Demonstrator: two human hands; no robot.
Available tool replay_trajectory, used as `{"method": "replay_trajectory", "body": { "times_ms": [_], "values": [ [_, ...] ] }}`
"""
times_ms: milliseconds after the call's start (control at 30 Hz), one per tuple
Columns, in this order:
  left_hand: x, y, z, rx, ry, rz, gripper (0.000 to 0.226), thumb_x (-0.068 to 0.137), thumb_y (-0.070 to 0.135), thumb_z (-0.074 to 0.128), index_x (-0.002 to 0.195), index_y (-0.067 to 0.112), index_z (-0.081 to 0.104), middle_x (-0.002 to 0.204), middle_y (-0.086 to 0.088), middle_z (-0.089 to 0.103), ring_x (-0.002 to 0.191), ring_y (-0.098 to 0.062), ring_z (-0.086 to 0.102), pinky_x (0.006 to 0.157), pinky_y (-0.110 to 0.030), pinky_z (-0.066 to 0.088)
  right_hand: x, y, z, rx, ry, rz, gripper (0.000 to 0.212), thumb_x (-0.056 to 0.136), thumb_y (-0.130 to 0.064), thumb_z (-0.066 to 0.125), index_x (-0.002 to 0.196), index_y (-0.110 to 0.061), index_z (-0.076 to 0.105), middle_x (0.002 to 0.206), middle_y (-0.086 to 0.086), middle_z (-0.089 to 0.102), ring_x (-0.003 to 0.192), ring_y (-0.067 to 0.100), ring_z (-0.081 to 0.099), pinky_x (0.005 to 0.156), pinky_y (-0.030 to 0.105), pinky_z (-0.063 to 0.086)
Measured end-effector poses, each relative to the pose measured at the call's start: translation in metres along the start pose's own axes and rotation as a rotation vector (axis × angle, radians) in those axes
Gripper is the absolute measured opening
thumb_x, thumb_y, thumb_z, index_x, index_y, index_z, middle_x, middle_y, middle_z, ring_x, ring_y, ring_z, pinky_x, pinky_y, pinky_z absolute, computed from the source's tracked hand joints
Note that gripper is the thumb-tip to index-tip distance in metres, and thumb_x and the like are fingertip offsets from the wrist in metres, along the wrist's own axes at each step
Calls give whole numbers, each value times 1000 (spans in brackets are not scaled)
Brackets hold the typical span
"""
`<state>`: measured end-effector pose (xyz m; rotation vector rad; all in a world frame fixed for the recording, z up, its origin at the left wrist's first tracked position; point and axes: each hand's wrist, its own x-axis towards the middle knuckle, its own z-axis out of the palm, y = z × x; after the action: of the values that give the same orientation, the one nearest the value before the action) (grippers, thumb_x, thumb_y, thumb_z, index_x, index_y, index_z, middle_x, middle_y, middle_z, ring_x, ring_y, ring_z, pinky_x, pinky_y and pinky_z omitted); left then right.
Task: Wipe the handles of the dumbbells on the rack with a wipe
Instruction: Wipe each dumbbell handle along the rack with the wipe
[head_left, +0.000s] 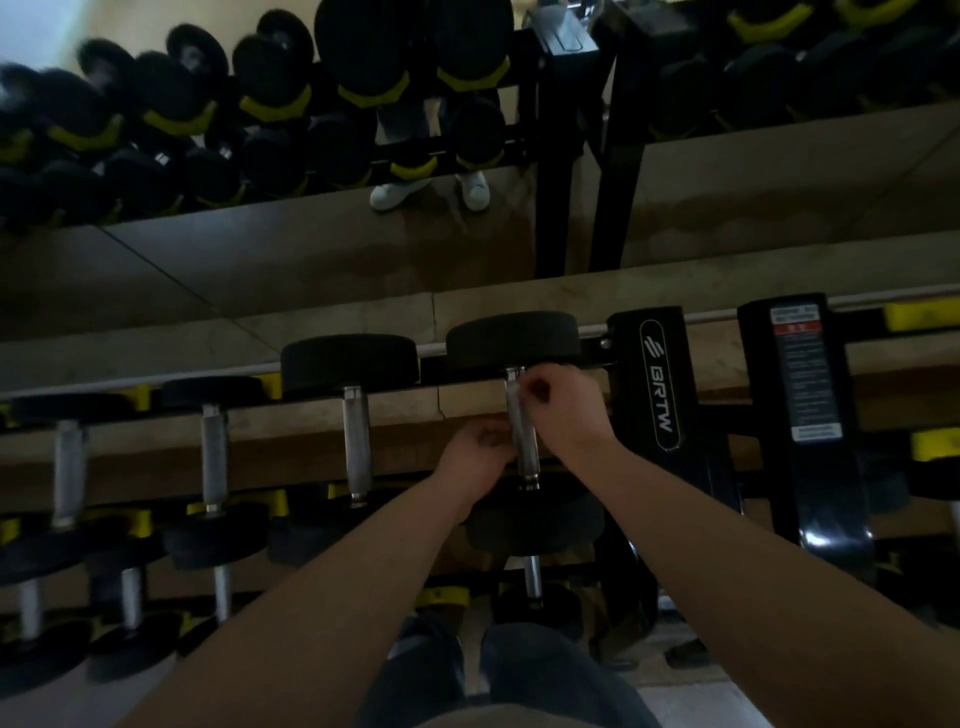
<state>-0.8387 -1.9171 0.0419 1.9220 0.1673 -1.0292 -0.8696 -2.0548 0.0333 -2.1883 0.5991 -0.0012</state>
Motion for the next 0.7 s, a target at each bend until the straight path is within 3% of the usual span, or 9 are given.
{"method": "replay_trajectory", "body": {
  "times_ms": [100,167,267,333,467,567,700],
  "values": [
    [2,-1,1,-8,1,-3,23,96,21,63,119,22,62,115,2,67,82,-1,55,62,-20,41,2,-4,0,-125,-30,-94,15,96,-19,60,105,-22,73,104,-3,67,92,11,64,84,30,56],
    [1,-2,0,-9,-5,-3,24,97,22,62,121,22,61,113,4,66,81,-2,54,64,-19,41,-6,-2,-2,-258,-149,-167,17,97,-21,60,104,-20,74,105,1,68,94,16,64,87,34,56],
    [0,-4,-2,6,-5,-2,33,94,25,65,127,24,59,121,3,65,89,-5,57,67,-20,41,-19,3,-7,-336,-345,-201,16,96,-22,60,98,-17,75,103,3,69,94,17,66,88,34,56],
    [-3,-3,-3,17,-23,6,31,94,25,65,125,23,60,114,5,66,87,-2,57,65,-18,41,-23,5,-9,-341,-394,-203,16,96,-24,60,93,-18,74,99,1,69,92,16,67,85,32,56],
    [-5,0,-6,30,-59,3,18,98,20,59,114,26,64,105,3,68,76,-5,55,57,-21,39,-13,-2,-8,-373,-218,-242,11,95,-24,62,101,-18,69,104,1,64,90,17,63,82,34,56],
    [-5,2,-6,53,-49,-29,25,99,18,56,122,25,63,108,0,68,81,-15,59,58,-25,41,-3,-6,-8,-370,-42,-218,15,95,-16,63,108,-18,67,108,3,63,94,16,62,83,34,57],
    [-6,7,-8,74,-40,-25,23,100,17,52,116,30,63,84,2,61,63,-12,49,50,-21,36,-11,-5,-7,-380,-144,-184,16,97,-18,60,111,-17,68,110,4,63,95,19,64,85,36,57]
  ]
}}
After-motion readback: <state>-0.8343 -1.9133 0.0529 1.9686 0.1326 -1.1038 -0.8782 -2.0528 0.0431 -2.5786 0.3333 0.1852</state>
